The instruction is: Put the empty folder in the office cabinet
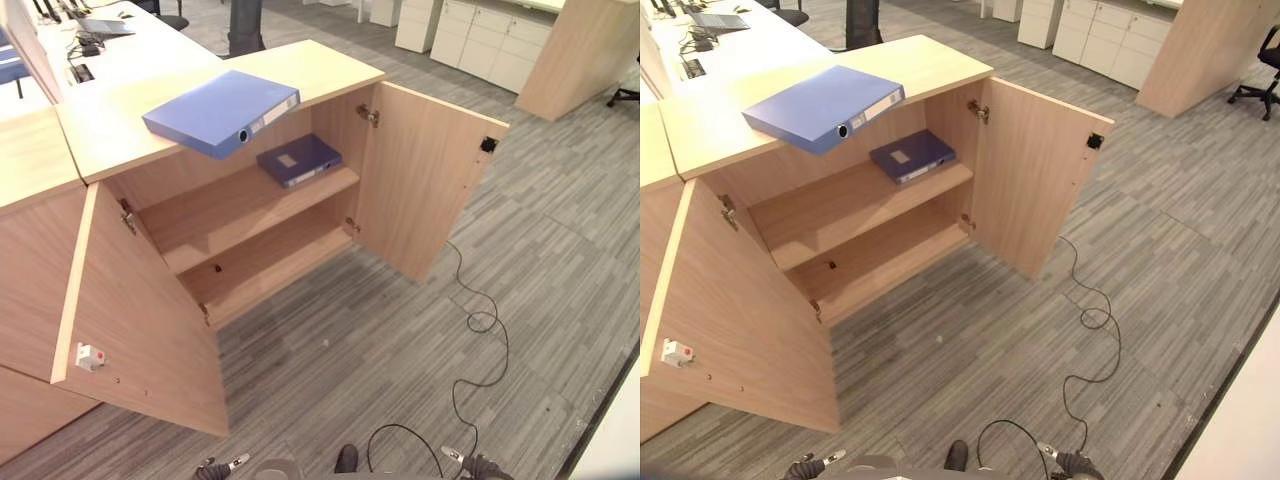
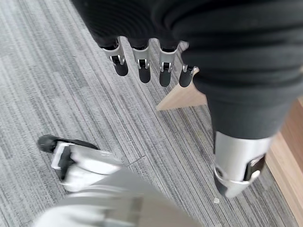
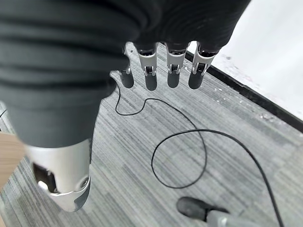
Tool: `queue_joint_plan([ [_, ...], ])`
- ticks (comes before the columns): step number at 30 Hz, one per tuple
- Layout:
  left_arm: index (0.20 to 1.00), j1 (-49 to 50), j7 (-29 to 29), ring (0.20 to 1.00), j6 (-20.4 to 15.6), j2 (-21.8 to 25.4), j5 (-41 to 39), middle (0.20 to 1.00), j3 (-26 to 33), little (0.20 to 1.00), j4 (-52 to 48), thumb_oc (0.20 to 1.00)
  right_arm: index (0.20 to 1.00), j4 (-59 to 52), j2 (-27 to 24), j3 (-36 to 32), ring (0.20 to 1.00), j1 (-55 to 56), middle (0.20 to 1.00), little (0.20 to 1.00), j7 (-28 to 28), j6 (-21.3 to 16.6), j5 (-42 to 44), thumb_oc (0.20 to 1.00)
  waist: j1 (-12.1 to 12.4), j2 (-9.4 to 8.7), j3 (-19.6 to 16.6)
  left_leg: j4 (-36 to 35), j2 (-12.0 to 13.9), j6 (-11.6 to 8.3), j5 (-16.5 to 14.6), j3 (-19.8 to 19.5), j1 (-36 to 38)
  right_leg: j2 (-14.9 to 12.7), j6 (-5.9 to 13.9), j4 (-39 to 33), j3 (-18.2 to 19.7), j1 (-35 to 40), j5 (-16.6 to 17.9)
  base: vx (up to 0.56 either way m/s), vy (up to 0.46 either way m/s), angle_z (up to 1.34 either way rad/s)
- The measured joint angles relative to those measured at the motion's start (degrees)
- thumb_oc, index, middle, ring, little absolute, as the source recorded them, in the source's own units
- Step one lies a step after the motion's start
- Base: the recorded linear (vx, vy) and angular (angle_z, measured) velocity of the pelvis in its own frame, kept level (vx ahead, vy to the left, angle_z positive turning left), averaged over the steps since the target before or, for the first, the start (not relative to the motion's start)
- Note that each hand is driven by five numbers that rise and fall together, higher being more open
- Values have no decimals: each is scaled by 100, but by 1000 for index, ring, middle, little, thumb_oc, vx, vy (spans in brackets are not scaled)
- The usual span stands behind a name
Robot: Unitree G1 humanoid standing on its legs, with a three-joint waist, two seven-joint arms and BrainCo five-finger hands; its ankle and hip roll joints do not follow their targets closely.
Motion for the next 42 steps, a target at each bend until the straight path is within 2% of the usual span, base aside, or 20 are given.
queue_joint_plan([
  [3,1000,-66,1,1000,-2,53,-2,1000,-6,1000,-125,1000,1000,-4,-12,-8,1000,-130,1000,1000,-21,-1,-1,1000,60,-98,262,-1173,-5,-34,89,38,-89,-147,-31,1,130,48,24,106,35,-11],
  [5,1000,-99,-2,1000,0,25,-2,1000,-13,1000,-124,1000,1000,-6,-46,-7,1000,-192,1000,1000,-50,-3,-3,1000,82,-35,349,-2065,-30,-74,383,-5,-160,-162,0,-10,235,89,32,103,32,-16],
  [9,1000,-246,-8,1000,-4,-12,-12,1000,-40,1000,-169,1000,1000,10,-116,-4,1000,-262,1000,1000,-70,3,-5,1000,225,293,497,-3545,-24,-307,1506,-72,-368,-68,131,-21,304,308,-114,204,50,-19],
  [10,1000,-237,-10,1000,-14,-14,-19,1000,-34,1000,-196,1000,1000,12,-120,-10,1000,-261,1000,1000,-72,5,-5,1000,221,352,510,-4078,-14,-428,1675,-163,-371,-1,141,-21,306,371,-198,284,104,-2],
  [13,1000,-262,-23,1000,-19,-18,-159,1000,-23,1000,-211,1000,1000,14,-117,-80,1000,-253,1000,1000,-73,8,-7,1000,261,565,499,-4105,45,-607,1866,-125,-735,129,99,-18,381,583,-322,253,117,-6],
  [15,1000,-149,-32,1000,-12,-13,-225,1000,-11,1000,-220,1000,1000,33,-119,-79,1000,-170,1000,1000,-75,12,-8,1000,377,624,481,-4010,108,-561,1883,162,-770,128,143,-14,567,811,-427,321,164,-50],
  [18,1000,199,-62,1000,4,-41,-228,1000,-6,1000,-264,1000,1000,74,-137,-74,1000,-36,1000,1000,-66,24,-13,1000,386,780,199,-3949,182,-473,1763,170,-547,153,448,10,826,1015,-679,263,143,-54],
  [19,1000,273,-75,1000,7,-23,-233,1000,42,1000,-274,1000,1000,92,-93,-66,1000,-4,1000,1000,-59,23,-16,1000,378,701,130,-4038,94,-210,2157,261,-416,16,545,-3,991,1108,-821,310,190,-73],
  [20,1000,349,-76,1000,7,-16,-242,1000,122,1000,-285,1000,1000,191,-44,-39,1000,8,1000,1000,-54,16,-17,1000,392,616,83,-4038,21,-48,2259,394,-311,-101,800,44,964,1133,-849,225,140,-79],
  [22,1000,231,-105,1000,-1,77,-243,1000,247,1000,-295,1000,1000,278,94,-23,1000,-5,1000,1000,-54,25,-23,1000,363,315,-20,-4047,-285,541,2118,599,-92,-488,986,75,724,1268,-951,373,273,-58],
  [23,1000,167,-128,1000,-18,109,-244,1000,250,1000,-303,1000,1000,279,144,-25,1000,17,1000,1000,-44,28,-25,1000,361,212,-82,-4045,-375,664,2034,677,-18,-594,1041,65,678,1336,-951,418,355,-35],
  [28,1000,-58,-177,1000,-122,114,-249,1000,226,1000,-304,1000,1000,244,275,-20,1000,16,1000,1000,65,121,-80,1000,379,-37,-352,-3978,-656,917,1686,976,270,-974,1424,112,549,1495,-900,243,278,-29],
  [31,1000,-132,-197,1000,-102,9,-244,1000,204,1000,-155,1000,1000,225,248,-34,1000,20,1000,1000,88,187,-159,1000,446,141,-534,-4013,-735,999,1453,938,461,-1084,1625,731,331,1324,-973,173,333,5],
  [34,1000,-150,-235,1000,-10,-11,-240,1000,179,1000,-21,1000,1000,185,173,-45,1000,35,1000,1000,130,225,-237,1000,375,426,-635,-4025,-817,1145,1298,720,640,-1301,1742,2307,58,804,-1209,155,334,32],
  [35,1000,-103,-244,1000,10,-4,-237,1000,123,1000,5,1000,1000,156,137,-24,1000,45,1000,1000,131,227,-241,1000,342,534,-599,-4037,-834,1189,1380,645,751,-1496,1709,3104,-172,620,-1334,151,185,48],
  [37,1000,24,-240,1000,-2,40,-236,1000,68,1000,-38,1000,1000,151,131,23,1000,109,1000,1000,188,235,-251,1000,444,477,-719,-3929,-986,1344,1164,647,814,-2045,1643,3672,-393,266,-1393,51,90,16],
  [38,1000,92,-229,1000,14,84,-236,1000,-14,1000,17,1000,1000,38,132,40,1000,83,1000,1000,190,227,-253,1000,481,495,-714,-3922,-1110,1399,1096,610,940,-2603,1669,3913,-755,105,-1375,-22,48,6],
  [39,1000,74,-227,1000,17,58,-237,1000,-75,1000,31,1000,1000,41,133,34,1000,156,1000,1000,194,219,-251,1000,456,512,-710,-3917,-1131,1451,1069,465,973,-2633,1637,3826,-788,-79,-1395,-37,2,53],
  [41,1000,58,-241,1000,32,26,-237,1000,-121,1000,49,1000,1000,-48,132,64,1000,46,1000,1000,189,209,-250,1000,186,762,-541,-3870,-896,1394,1142,144,1038,-2127,1595,3181,-480,-167,-1425,33,-55,83],
  [42,1000,-31,-228,1000,27,50,-237,1000,-133,1000,-42,1000,1000,-54,128,50,1000,50,1000,1000,186,198,-219,1000,179,683,-408,-3838,-883,1381,1147,29,1057,-1874,1665,2989,-326,-583,-1389,101,-97,69],
])
